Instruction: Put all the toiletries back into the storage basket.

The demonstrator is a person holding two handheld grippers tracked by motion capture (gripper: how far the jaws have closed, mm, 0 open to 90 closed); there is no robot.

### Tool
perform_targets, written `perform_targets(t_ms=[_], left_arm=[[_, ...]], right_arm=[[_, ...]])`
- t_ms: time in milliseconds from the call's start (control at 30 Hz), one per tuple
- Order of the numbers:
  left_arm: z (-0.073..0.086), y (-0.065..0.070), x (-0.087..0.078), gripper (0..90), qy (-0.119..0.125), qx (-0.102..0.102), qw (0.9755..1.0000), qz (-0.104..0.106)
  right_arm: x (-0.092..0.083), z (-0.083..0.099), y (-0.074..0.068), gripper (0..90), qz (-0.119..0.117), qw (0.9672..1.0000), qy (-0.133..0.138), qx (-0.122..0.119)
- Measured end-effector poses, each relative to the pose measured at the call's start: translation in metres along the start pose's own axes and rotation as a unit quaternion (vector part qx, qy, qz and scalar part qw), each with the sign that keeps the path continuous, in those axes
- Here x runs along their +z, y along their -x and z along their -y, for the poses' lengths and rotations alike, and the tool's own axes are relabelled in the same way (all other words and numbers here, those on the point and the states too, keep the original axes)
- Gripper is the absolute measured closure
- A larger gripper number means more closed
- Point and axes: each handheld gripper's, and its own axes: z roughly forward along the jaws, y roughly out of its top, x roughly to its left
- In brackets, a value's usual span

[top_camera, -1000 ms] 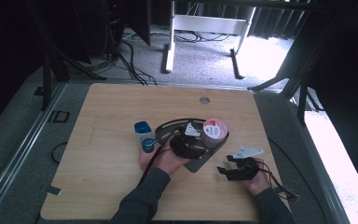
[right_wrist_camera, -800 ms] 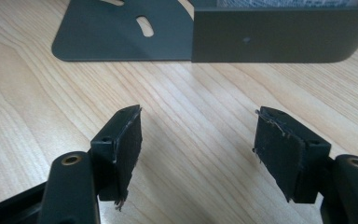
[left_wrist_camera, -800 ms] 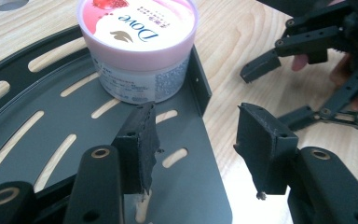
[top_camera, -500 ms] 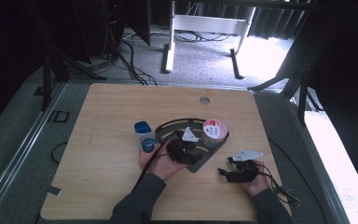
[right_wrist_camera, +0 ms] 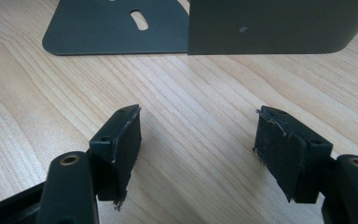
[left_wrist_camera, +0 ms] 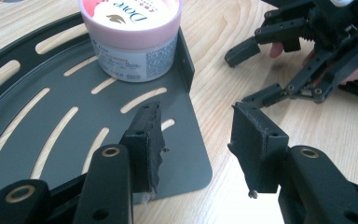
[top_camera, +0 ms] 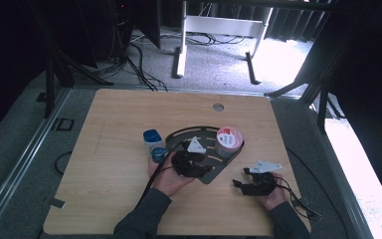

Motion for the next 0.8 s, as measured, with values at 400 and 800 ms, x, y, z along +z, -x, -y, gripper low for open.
perform_targets(t_ms=[400,800], left_arm=[[0.009,-0.002,-0.020,60.2,-0.004,0.002,1.0000,-0.008],[0.009,-0.009,-0.045,71.6,0.007,-0.003,0.9999,-0.012]], right_arm=[[0.000,0.001,0.001,30.6,-0.003,1.0000,0.005,-0.001],[0.000,0.001,0.001,30.5,-0.004,1.0000,0.006,-0.003]])
